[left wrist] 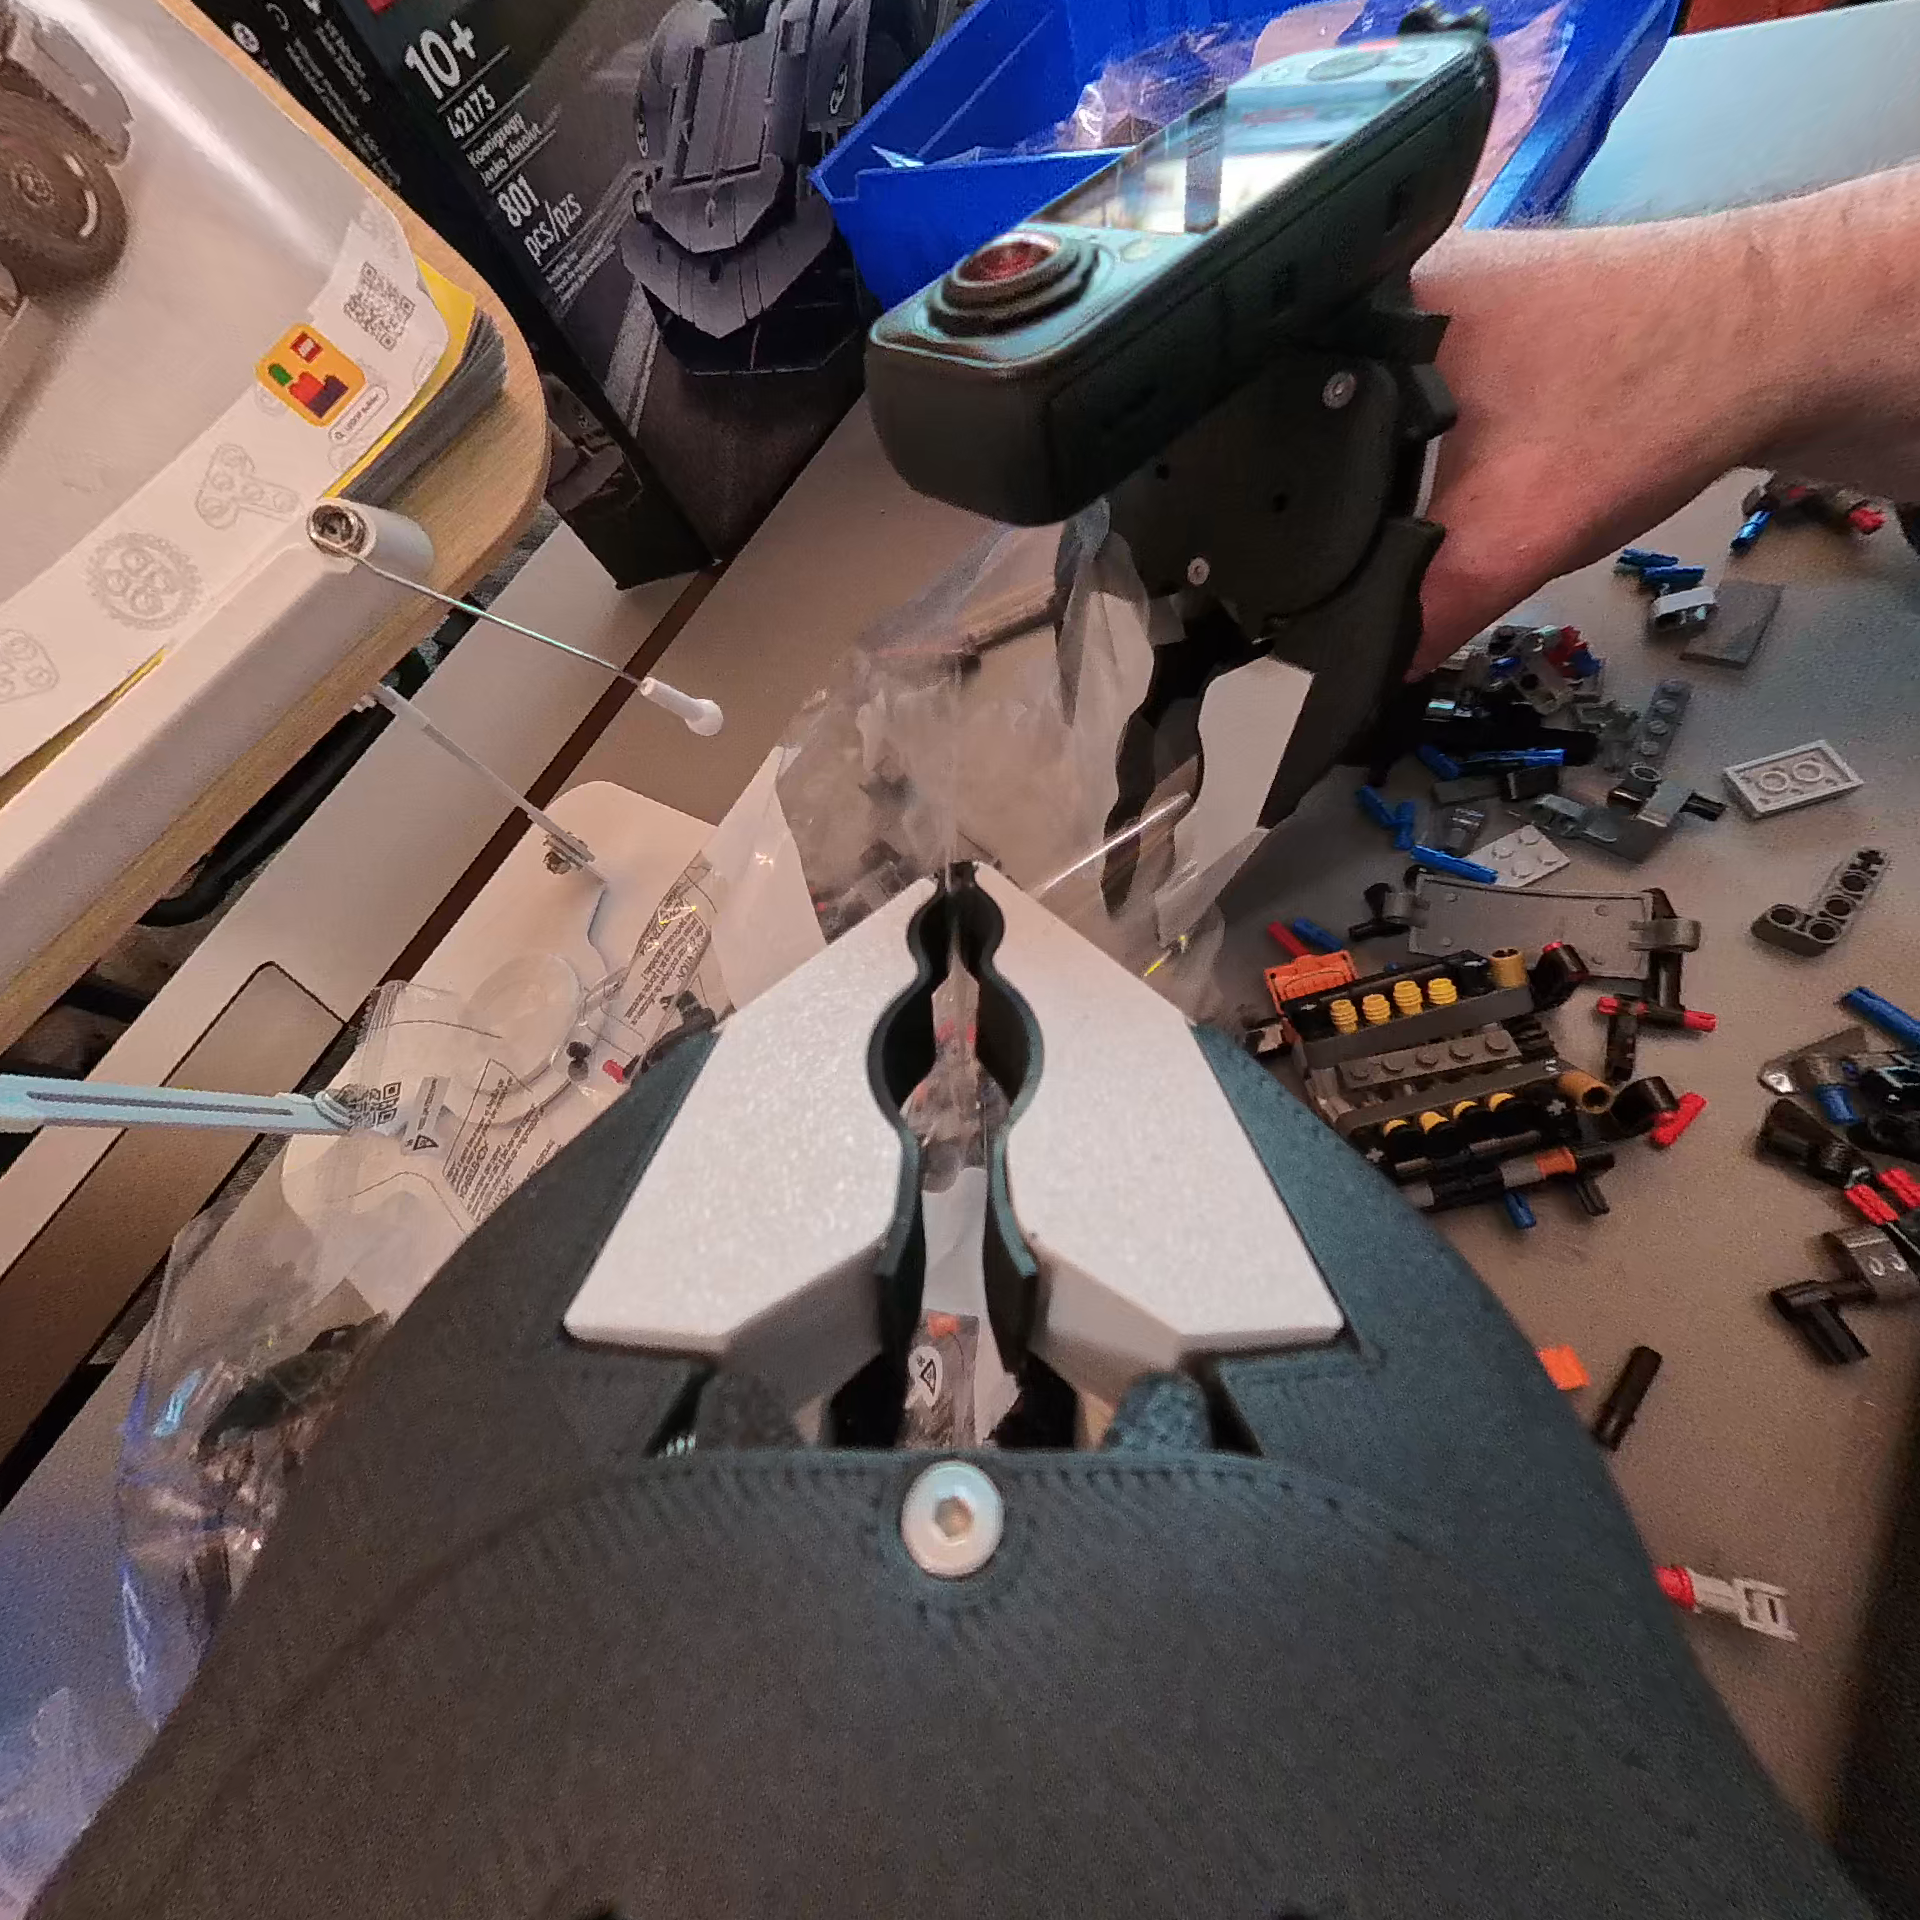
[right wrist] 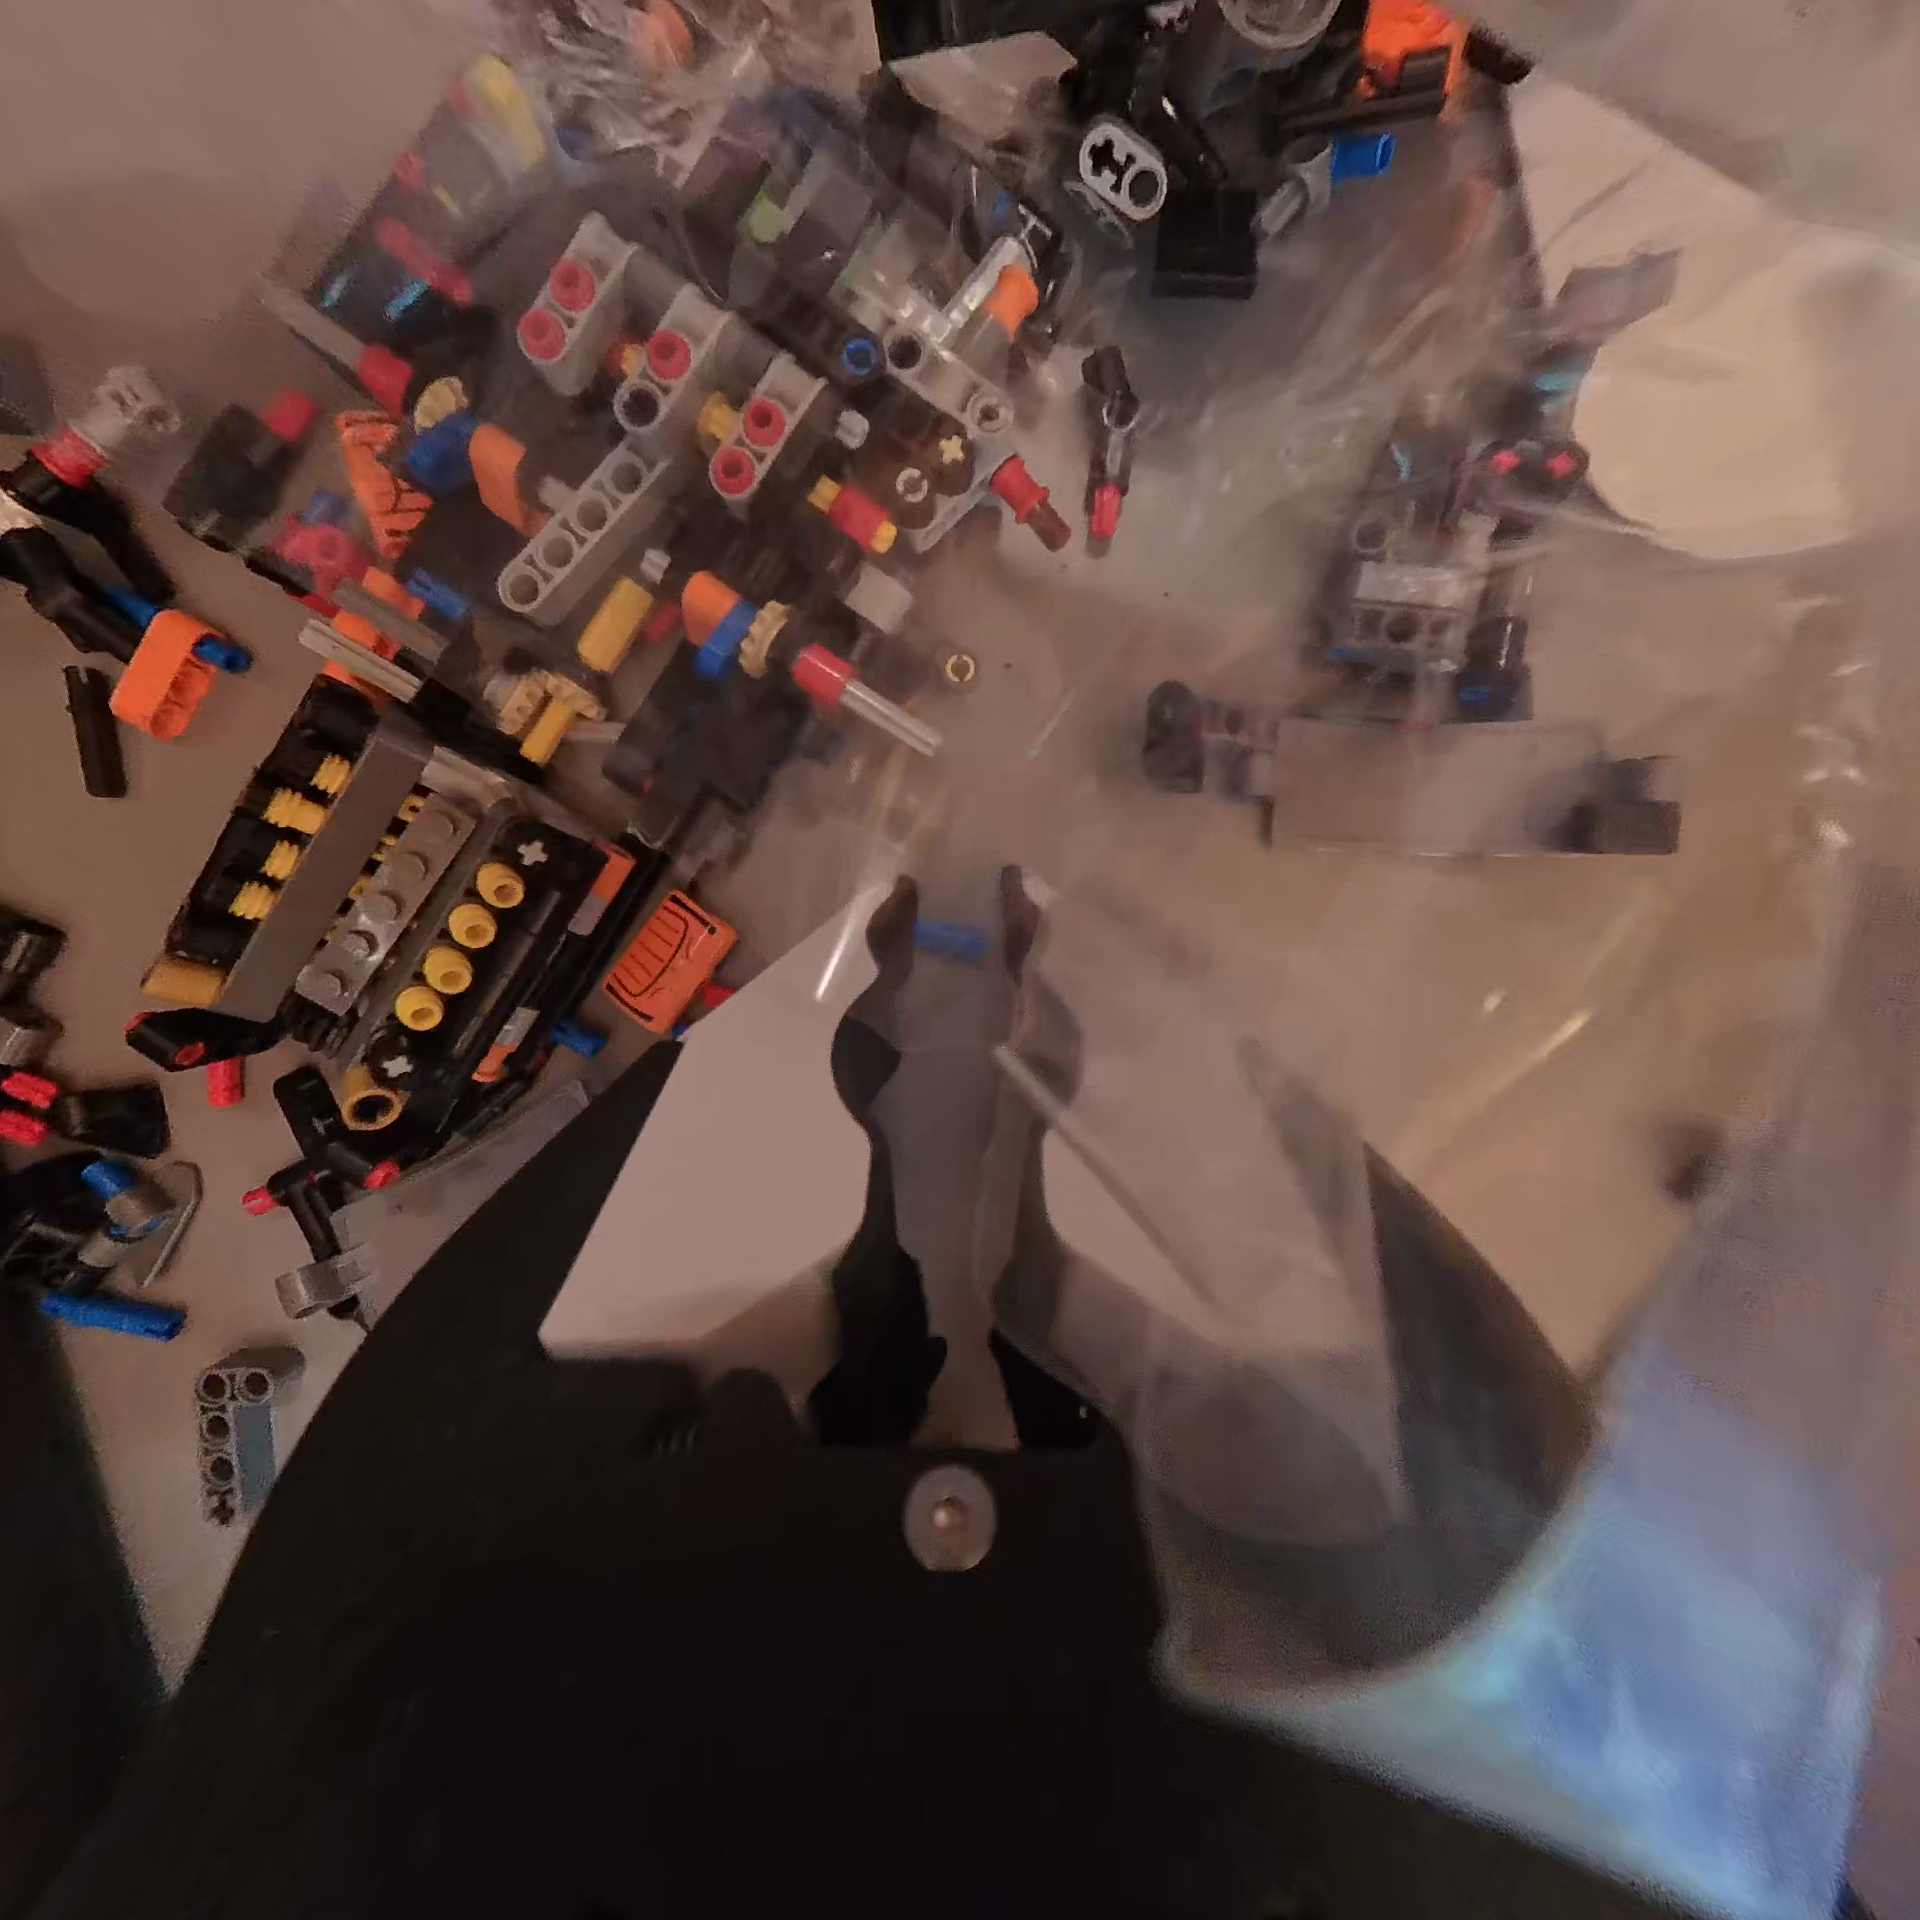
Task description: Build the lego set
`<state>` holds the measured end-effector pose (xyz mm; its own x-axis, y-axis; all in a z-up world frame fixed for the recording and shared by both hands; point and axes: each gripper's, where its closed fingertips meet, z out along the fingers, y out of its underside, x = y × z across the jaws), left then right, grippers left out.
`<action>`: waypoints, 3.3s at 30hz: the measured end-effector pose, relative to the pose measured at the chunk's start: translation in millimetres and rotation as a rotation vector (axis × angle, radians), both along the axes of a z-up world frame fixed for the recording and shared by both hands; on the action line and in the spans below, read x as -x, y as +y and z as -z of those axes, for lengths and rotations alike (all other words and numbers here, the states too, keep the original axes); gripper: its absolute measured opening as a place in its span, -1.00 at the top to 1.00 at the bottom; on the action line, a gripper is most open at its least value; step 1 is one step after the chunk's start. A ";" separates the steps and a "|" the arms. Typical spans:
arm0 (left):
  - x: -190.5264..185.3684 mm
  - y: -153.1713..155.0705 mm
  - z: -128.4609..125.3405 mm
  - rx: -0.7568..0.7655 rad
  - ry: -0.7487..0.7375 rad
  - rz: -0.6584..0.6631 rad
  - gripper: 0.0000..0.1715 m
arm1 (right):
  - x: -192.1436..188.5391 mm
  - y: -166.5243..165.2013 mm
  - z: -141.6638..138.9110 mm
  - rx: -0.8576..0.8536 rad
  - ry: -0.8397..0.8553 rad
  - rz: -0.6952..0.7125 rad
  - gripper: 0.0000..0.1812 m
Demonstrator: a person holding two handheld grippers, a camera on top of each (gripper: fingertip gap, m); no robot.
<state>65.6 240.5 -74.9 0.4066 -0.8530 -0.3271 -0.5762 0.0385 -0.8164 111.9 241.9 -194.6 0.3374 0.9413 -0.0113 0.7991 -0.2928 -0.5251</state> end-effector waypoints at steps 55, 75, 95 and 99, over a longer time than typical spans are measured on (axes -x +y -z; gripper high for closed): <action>-0.9 -1.1 4.5 0.002 0.023 0.003 1.00 | -6.1 -18.6 -88.3 -0.189 0.245 -0.056 0.94; -1.9 -1.8 7.3 0.002 0.034 0.007 1.00 | -57.4 -69.4 -2.1 0.159 -0.128 -0.185 0.76; -3.0 -1.4 10.0 0.002 0.046 0.010 1.00 | -50.1 -76.3 -2.3 0.307 0.001 -0.197 0.97; -2.9 -1.2 10.3 0.002 0.048 0.010 1.00 | -49.6 -77.1 -2.7 0.302 0.003 -0.206 0.98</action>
<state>68.5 239.3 -85.3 0.3821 -0.8576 -0.3444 -0.6141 0.0429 -0.7881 161.5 164.8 -191.9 0.1406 0.9436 -0.2999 0.8563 -0.2679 -0.4415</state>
